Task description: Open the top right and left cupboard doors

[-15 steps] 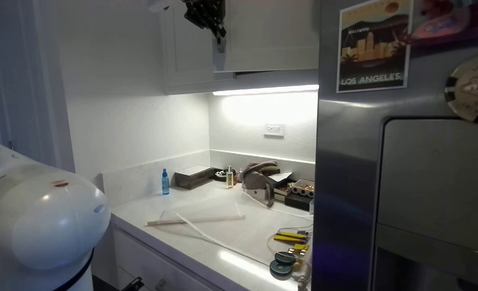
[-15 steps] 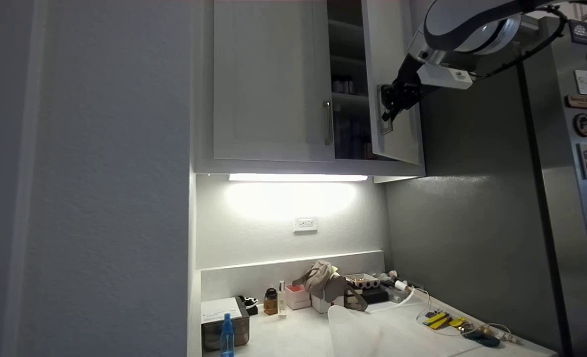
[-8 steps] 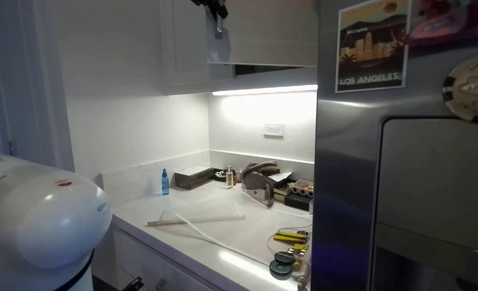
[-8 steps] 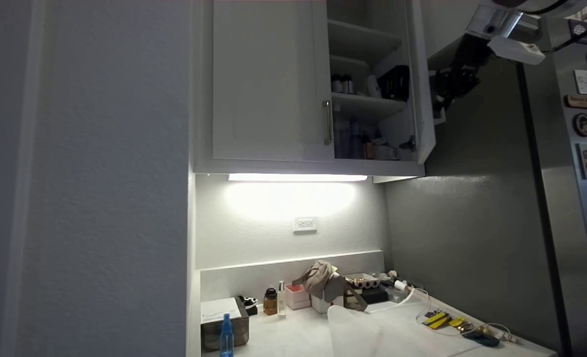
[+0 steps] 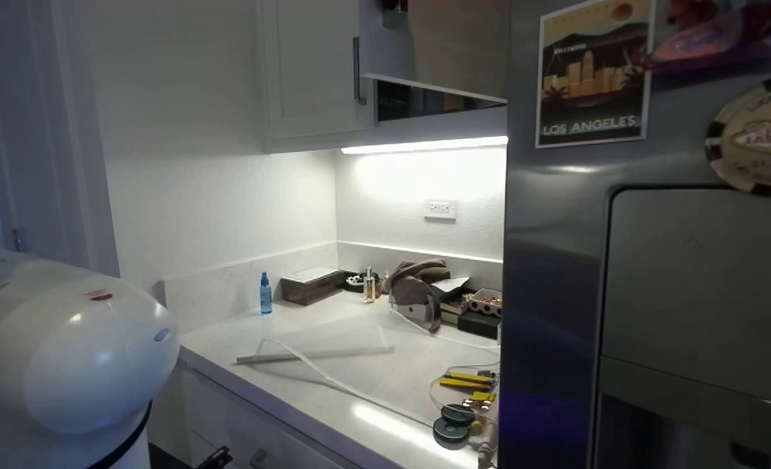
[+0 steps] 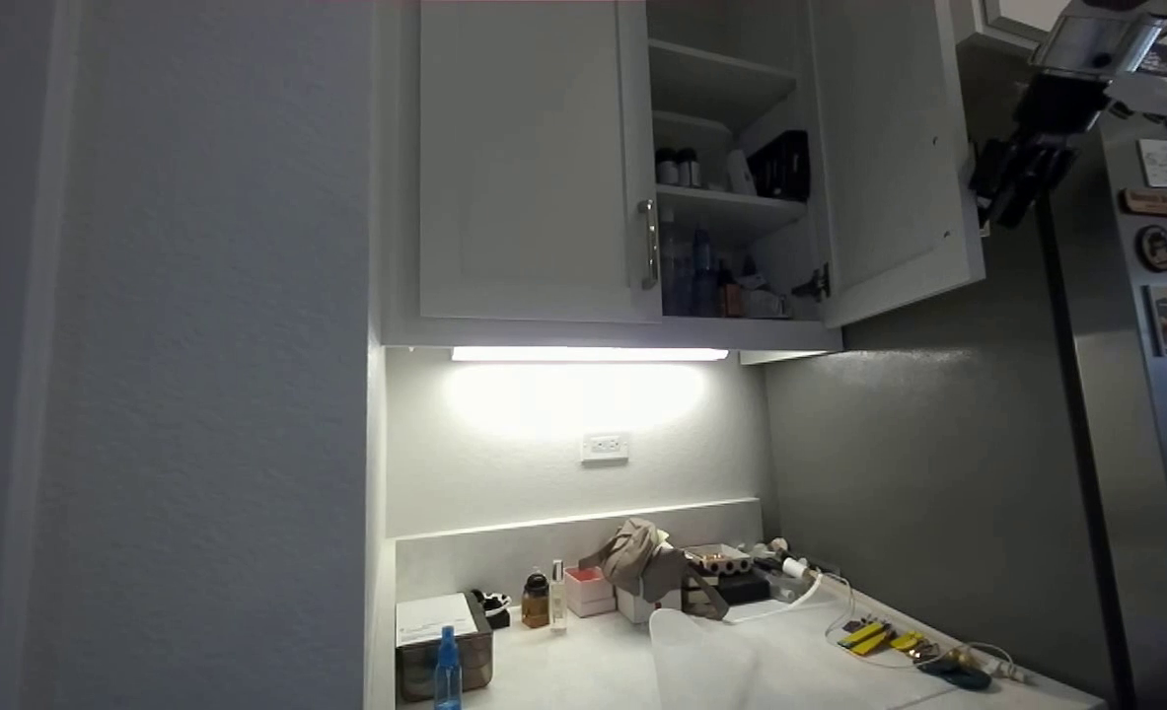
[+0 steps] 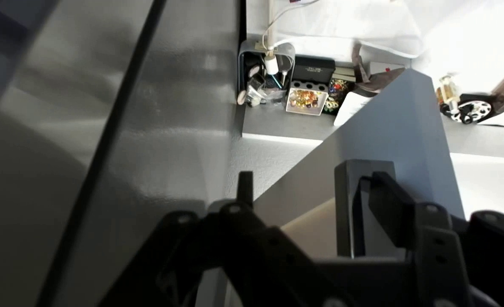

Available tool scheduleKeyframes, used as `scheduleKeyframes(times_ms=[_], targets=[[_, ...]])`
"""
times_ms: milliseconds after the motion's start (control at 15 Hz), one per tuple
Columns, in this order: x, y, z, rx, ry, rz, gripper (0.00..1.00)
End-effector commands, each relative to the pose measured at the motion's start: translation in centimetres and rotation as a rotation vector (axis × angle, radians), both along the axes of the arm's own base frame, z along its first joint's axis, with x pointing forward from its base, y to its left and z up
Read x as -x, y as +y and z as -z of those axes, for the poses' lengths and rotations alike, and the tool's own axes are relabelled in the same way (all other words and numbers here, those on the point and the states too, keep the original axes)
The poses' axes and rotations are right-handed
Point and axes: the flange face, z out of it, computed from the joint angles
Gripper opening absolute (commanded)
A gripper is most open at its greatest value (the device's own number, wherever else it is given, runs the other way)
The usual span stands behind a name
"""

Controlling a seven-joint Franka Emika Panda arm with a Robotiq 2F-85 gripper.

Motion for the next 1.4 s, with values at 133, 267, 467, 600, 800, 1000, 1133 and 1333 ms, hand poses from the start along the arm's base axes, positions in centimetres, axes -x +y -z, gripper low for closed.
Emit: scheduleKeyframes(times_ms=[133, 267, 467, 600, 800, 1000, 1133, 1333], targets=[[-1.4, -1.2, 0.1, 0.001, 0.28, -0.043, 1.0], [-2.0, -1.2, 0.0, -0.005, 0.378, -0.077, 1.0], [-3.8, 0.1, -0.1, -0.017, 0.523, -0.142, 1.0], [-4.9, 1.0, -0.2, -0.022, 0.617, -0.184, 1.0], [-5.3, 1.7, -0.7, -0.022, 0.754, -0.263, 1.0], [-4.4, 2.1, -2.0, 0.004, 0.852, -0.334, 1.0], [-2.9, 2.0, -3.1, 0.036, 0.9, -0.372, 1.0], [-0.5, 1.1, -4.6, 0.093, 0.943, -0.415, 1.0]])
